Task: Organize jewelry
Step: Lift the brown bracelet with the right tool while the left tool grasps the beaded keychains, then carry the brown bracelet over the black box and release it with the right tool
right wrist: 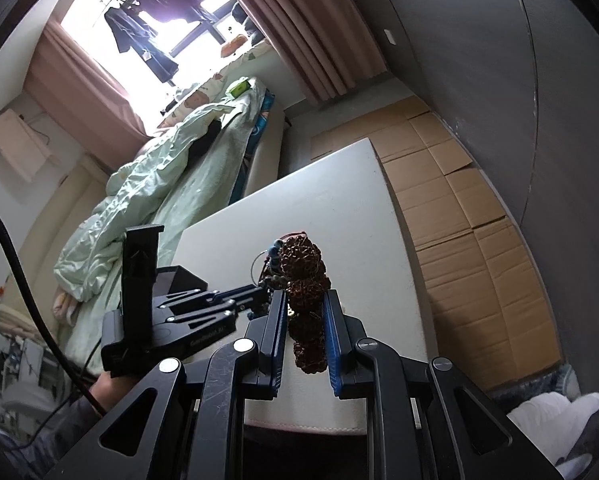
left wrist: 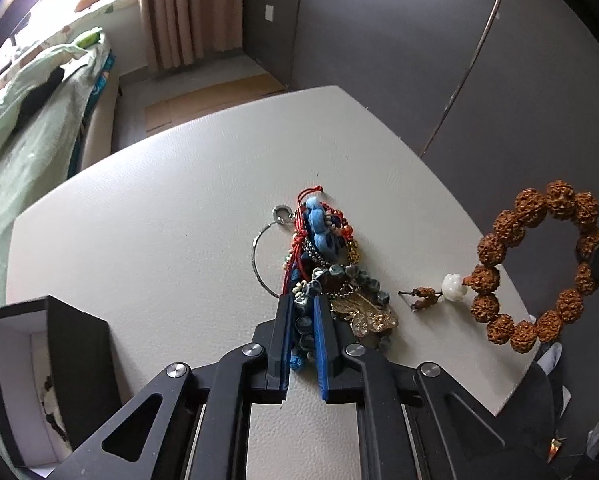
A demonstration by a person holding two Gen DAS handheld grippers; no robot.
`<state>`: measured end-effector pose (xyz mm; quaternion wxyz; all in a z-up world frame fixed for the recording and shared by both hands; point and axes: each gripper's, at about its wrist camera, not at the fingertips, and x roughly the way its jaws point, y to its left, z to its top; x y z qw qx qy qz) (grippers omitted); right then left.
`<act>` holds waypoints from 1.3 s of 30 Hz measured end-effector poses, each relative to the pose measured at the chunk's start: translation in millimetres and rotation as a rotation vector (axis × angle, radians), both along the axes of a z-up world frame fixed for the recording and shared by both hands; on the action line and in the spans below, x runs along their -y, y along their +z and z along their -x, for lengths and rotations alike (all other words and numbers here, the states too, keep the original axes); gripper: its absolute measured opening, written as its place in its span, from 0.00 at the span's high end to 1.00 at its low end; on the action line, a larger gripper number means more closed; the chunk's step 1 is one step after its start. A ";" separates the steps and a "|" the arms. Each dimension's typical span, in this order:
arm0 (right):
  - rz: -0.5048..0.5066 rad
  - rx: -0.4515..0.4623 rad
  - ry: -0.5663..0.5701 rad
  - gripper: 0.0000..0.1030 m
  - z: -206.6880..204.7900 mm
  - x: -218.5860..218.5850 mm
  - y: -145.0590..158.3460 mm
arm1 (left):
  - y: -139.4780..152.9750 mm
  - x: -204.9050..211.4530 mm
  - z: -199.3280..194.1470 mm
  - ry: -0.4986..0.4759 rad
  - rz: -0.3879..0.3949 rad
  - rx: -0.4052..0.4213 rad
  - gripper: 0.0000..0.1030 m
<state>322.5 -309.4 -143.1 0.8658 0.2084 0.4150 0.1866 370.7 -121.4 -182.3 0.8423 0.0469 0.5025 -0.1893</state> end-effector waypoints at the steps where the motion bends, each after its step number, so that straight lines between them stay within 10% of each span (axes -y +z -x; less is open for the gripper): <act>1: 0.000 0.002 0.001 0.82 -0.4 -0.3 0.8 | 3.1 -0.4 1.2 -0.001 -0.003 0.011 0.90; 39: -0.042 0.107 0.145 0.82 -17.7 -81.0 38.6 | 120.9 -112.6 38.8 0.150 0.093 0.224 0.90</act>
